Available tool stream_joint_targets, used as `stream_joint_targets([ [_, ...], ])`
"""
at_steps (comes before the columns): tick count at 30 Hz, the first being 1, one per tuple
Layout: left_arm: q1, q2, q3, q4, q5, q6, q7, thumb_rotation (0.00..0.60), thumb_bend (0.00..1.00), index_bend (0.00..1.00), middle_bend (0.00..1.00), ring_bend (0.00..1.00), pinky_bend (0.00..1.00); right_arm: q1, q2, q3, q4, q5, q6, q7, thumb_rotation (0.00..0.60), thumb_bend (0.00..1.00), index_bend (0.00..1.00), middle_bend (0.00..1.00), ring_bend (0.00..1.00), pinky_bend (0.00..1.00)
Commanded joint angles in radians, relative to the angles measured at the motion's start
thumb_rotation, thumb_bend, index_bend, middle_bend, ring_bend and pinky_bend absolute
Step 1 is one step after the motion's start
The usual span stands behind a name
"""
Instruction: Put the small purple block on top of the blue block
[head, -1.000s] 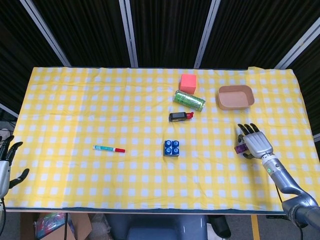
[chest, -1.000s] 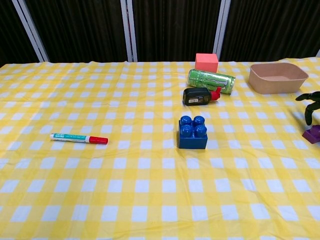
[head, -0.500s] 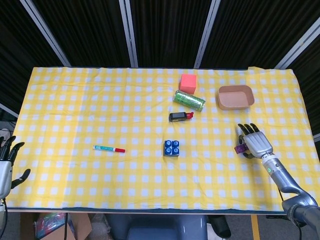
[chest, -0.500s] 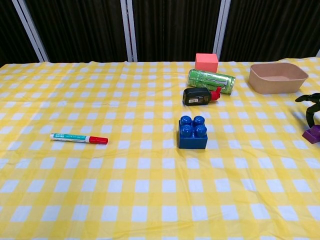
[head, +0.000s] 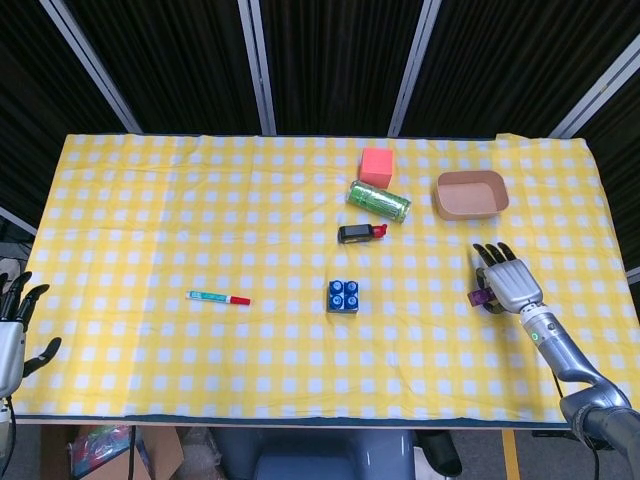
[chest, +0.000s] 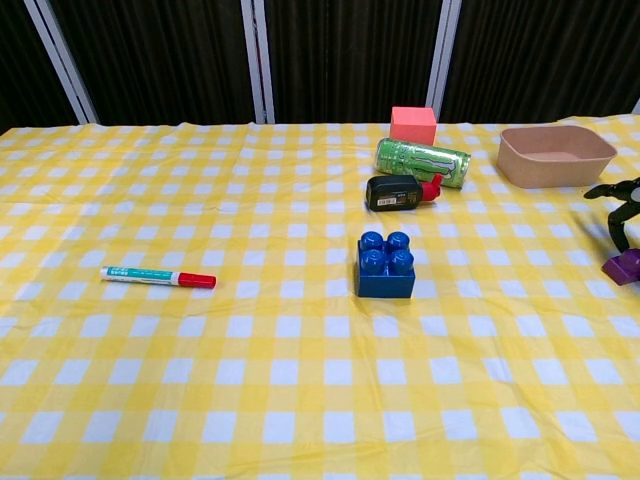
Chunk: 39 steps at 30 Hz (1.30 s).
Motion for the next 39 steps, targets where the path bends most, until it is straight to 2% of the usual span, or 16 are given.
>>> stream_joint_targets([
  [1, 0.000, 0.000, 0.000, -0.001, -0.001, 0.000, 0.000, 0.600, 0.24, 0.20, 0.09, 0.00, 0.05, 0.005, 0.007, 0.004, -0.015, 0.004, -0.004, -0.010, 0.600, 0.29, 0.55, 0.03, 0.00, 0.00],
  [6, 0.001, 0.001, -0.001, -0.004, -0.003, -0.001, 0.001, 0.600, 0.24, 0.20, 0.09, 0.00, 0.05, 0.012, 0.019, 0.010, -0.046, 0.016, -0.023, -0.044, 0.600, 0.29, 0.55, 0.03, 0.00, 0.00],
  [15, 0.000, 0.002, 0.000, -0.006, -0.005, -0.006, 0.002, 0.600, 0.24, 0.20, 0.09, 0.00, 0.05, 0.022, 0.039, 0.021, -0.087, 0.043, -0.055, -0.111, 0.600, 0.36, 0.54, 0.03, 0.00, 0.00],
  [21, -0.001, 0.002, 0.000, -0.007, -0.007, -0.009, 0.003, 0.600, 0.24, 0.20, 0.09, 0.00, 0.05, 0.024, 0.050, 0.026, -0.106, 0.057, -0.064, -0.154, 0.600, 0.36, 0.49, 0.03, 0.00, 0.00],
  [29, 0.000, 0.002, 0.001, -0.008, -0.004, -0.007, 0.006, 0.600, 0.24, 0.21, 0.09, 0.00, 0.05, 0.033, 0.078, 0.032, -0.151, 0.083, -0.102, -0.191, 0.600, 0.36, 0.34, 0.03, 0.00, 0.00],
  [39, 0.000, 0.002, 0.002, -0.009, -0.002, -0.005, 0.007, 0.600, 0.24, 0.21, 0.09, 0.00, 0.05, 0.036, 0.102, 0.045, -0.189, 0.112, -0.110, -0.258, 0.600, 0.36, 0.34, 0.03, 0.00, 0.00],
])
